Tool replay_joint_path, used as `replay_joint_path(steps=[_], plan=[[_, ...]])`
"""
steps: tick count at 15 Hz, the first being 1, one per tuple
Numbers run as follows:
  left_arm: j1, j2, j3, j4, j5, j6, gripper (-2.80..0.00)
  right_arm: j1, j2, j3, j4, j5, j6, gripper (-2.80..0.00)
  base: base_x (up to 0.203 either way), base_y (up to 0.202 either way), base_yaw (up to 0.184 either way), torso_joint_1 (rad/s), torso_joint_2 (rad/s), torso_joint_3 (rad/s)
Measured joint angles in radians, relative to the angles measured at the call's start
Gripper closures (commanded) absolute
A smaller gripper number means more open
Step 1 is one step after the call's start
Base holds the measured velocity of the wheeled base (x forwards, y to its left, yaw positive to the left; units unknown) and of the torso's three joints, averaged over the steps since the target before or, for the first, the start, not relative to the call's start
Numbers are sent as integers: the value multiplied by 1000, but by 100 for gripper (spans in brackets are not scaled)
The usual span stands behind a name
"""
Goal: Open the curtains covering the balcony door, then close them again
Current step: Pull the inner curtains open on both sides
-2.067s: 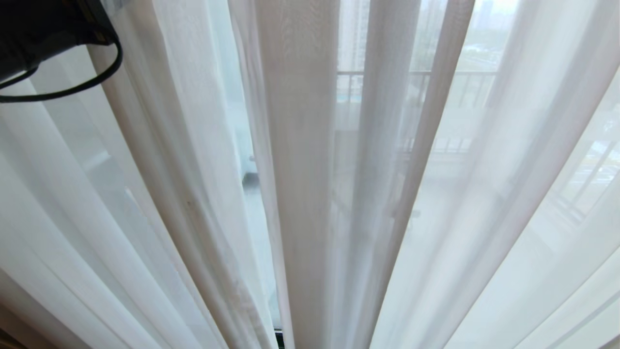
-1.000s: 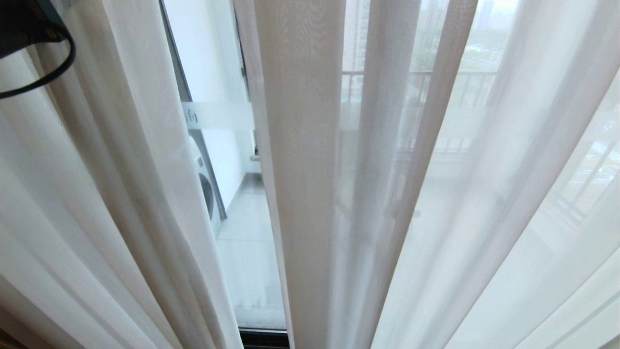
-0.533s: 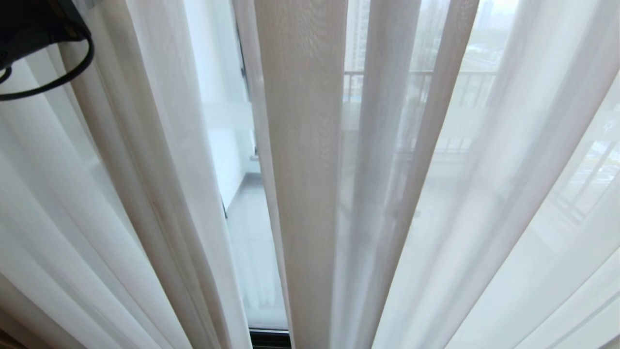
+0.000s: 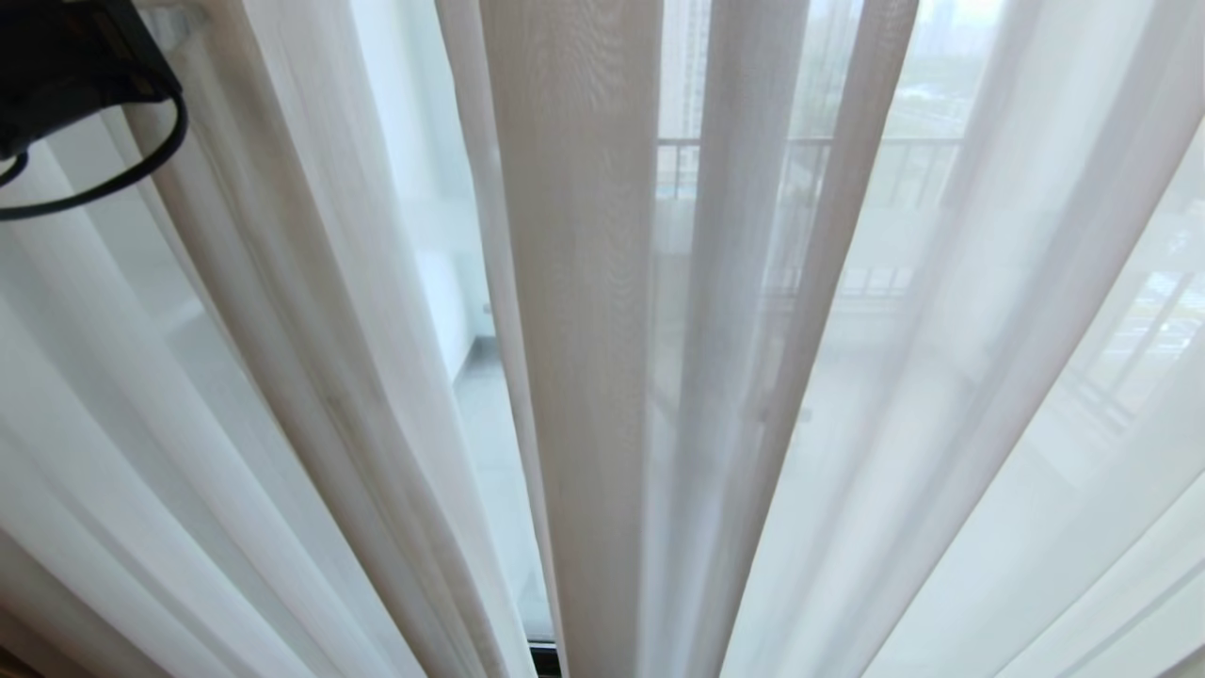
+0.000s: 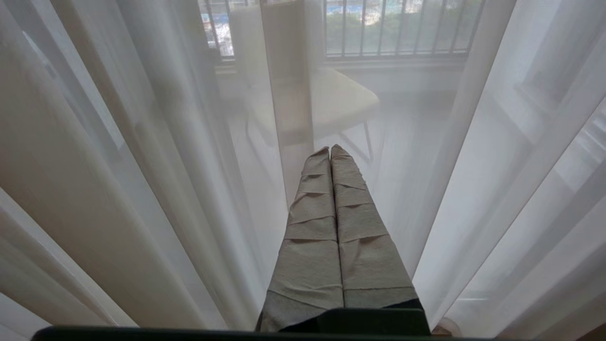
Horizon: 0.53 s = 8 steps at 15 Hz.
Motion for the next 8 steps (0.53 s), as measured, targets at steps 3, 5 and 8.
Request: replay_joint_path(steps=[3,5,8], plan=[[2,-1,1,-1,-1,0,0,-1,0,0,0,-1,0,0,0,168,0,1,4,0],[0,-1,1,1,-1,-1,0,0,0,0,-1,1,0,0,0,197,1,-1,1,1],[0,-1,1,1,-2,-1,0,0,0,0,0,0,0,0,0,186,0,3,6,4]])
